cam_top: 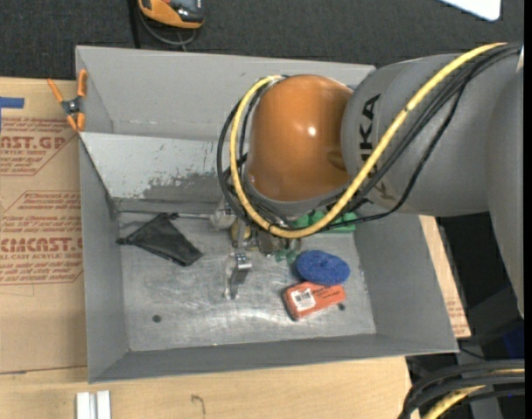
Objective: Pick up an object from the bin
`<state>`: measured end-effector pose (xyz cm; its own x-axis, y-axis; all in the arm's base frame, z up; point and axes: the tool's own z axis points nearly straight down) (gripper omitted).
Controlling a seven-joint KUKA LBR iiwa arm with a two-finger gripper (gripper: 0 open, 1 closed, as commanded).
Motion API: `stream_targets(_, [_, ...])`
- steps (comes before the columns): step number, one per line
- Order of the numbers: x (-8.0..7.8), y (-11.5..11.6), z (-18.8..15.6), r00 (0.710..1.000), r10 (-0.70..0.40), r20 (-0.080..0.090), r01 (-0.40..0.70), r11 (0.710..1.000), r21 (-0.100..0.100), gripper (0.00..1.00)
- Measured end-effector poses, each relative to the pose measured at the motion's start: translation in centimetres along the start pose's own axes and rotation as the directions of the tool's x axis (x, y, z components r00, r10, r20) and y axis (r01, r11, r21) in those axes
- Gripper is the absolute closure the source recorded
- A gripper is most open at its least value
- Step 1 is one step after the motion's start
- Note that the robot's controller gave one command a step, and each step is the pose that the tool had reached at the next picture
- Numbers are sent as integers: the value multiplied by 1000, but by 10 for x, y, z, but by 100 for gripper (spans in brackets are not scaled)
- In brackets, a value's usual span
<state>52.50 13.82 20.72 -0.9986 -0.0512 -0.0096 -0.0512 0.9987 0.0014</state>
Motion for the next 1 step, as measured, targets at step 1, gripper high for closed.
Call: stream_targets(1, [-39, -21, 65, 996, -84, -2, 84, 996, -1, 0])
